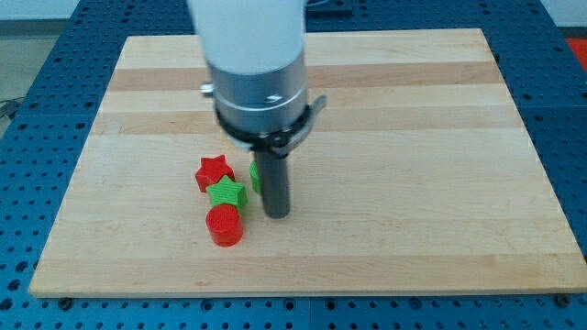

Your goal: Push the green circle into the green star

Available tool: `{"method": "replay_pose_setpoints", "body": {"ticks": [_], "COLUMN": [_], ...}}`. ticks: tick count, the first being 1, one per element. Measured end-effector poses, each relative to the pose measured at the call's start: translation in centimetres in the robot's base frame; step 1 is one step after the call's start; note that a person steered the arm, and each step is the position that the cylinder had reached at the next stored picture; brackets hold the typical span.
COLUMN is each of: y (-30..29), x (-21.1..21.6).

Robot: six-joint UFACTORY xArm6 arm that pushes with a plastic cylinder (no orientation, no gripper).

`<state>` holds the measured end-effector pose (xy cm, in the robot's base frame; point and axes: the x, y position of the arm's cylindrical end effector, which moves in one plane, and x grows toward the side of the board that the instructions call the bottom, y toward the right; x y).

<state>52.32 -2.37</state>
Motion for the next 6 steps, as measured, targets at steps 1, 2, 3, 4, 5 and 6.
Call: {"method": "replay_pose_setpoints", "body": {"ticks": [1, 2, 3, 4, 5, 6], "y": [1.8, 2.2, 0.9, -1.2, -3.4, -4.4], "x": [-3.3, -7.8, -8.4, -7.6, -5.6, -4.4]}}
